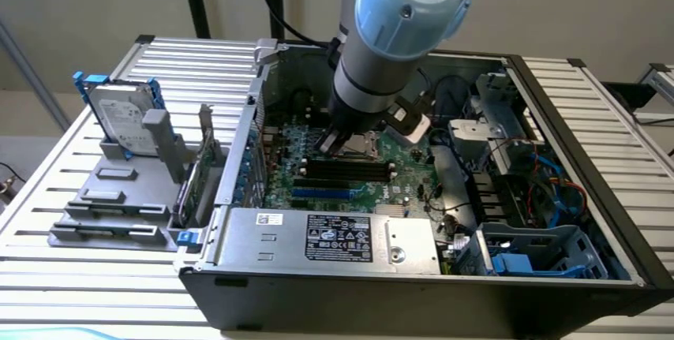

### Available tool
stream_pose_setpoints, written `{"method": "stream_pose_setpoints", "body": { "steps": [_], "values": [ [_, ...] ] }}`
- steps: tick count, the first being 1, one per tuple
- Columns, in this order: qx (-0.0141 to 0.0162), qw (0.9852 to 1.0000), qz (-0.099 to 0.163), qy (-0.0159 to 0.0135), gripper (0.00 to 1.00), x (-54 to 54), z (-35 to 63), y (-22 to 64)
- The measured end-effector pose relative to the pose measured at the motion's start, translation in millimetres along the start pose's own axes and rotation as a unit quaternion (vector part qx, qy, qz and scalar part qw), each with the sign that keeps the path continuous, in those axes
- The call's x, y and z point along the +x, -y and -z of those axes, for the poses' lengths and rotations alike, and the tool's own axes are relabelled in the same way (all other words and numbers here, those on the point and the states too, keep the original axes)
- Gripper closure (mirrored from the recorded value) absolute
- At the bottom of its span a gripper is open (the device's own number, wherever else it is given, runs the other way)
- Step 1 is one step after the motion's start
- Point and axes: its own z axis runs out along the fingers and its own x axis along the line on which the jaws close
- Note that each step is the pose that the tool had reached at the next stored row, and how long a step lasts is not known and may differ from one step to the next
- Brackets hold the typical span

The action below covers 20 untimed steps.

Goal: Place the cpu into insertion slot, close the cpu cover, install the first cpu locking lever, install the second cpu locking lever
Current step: 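Install the second cpu locking lever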

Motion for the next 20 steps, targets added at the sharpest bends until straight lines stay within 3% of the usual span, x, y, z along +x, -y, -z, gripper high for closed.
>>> {"method": "stream_pose_setpoints", "body": {
  "steps": [6,12,20],
  "values": [
    [0.0027,1.0000,-0.001,0.0018,0.89,0.6,-5.4,0.5],
    [0.0028,1.0000,-0.001,0.0024,0.89,2.3,-14.0,4.4],
    [0.0025,1.0000,-0.003,0.0064,0.89,0.4,-21.7,4.3]
  ]
}}
